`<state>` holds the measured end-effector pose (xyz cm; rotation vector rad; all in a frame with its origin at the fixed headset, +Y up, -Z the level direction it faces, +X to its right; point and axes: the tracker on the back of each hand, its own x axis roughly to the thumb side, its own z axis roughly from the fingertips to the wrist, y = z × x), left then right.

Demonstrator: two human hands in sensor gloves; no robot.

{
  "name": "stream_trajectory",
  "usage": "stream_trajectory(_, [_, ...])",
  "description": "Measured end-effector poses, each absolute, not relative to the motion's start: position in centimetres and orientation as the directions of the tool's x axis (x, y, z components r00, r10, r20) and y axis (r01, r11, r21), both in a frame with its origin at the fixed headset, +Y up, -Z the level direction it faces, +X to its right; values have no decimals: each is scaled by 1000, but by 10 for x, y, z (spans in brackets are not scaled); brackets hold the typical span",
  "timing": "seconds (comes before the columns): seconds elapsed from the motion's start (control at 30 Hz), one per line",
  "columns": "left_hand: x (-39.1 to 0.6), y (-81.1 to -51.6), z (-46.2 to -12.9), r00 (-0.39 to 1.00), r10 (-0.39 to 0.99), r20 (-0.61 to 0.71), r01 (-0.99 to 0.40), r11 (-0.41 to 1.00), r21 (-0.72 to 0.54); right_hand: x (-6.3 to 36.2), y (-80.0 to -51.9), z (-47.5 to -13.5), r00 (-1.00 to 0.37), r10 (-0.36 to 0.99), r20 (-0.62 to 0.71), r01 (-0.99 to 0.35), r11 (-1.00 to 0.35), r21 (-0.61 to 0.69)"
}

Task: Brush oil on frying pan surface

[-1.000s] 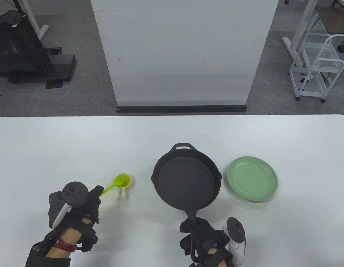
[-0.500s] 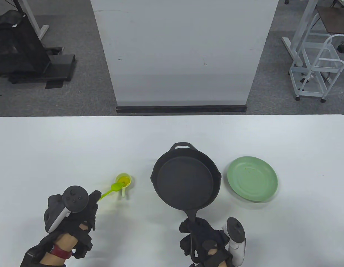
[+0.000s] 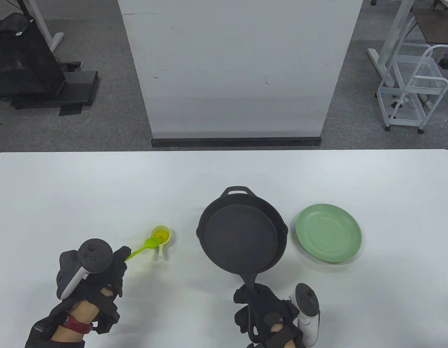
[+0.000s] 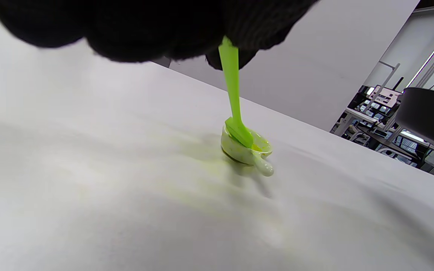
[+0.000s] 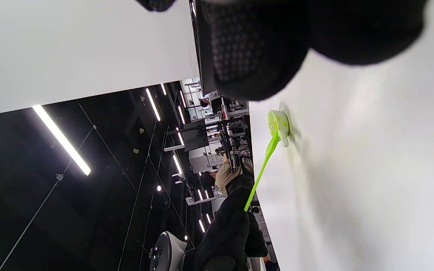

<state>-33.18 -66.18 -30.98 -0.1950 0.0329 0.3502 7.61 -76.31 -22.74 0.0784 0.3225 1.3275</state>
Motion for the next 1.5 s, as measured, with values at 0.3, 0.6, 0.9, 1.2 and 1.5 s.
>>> stream_trajectory(0.3, [-348,-658,-319,847,522,-103,-532,835,-143,77,-763,-227,208,959,-193,-940,250,230])
stream_trajectory(0.6, [-360,-674,-335,732,648,-211,-681,699,-217,77,-763,-228,203,960,-195,-940,247,234])
stream_trajectory(0.9, [-376,-681,-334,642,680,-355,-765,598,-239,77,-763,-228,201,960,-193,-940,245,238])
stream_trajectory(1.2, [-383,-682,-331,556,752,-354,-831,509,-224,77,-763,-228,199,962,-187,-939,242,244])
stream_trajectory(1.5, [-383,-674,-329,605,716,-348,-795,569,-211,77,-763,-228,202,961,-189,-941,244,236])
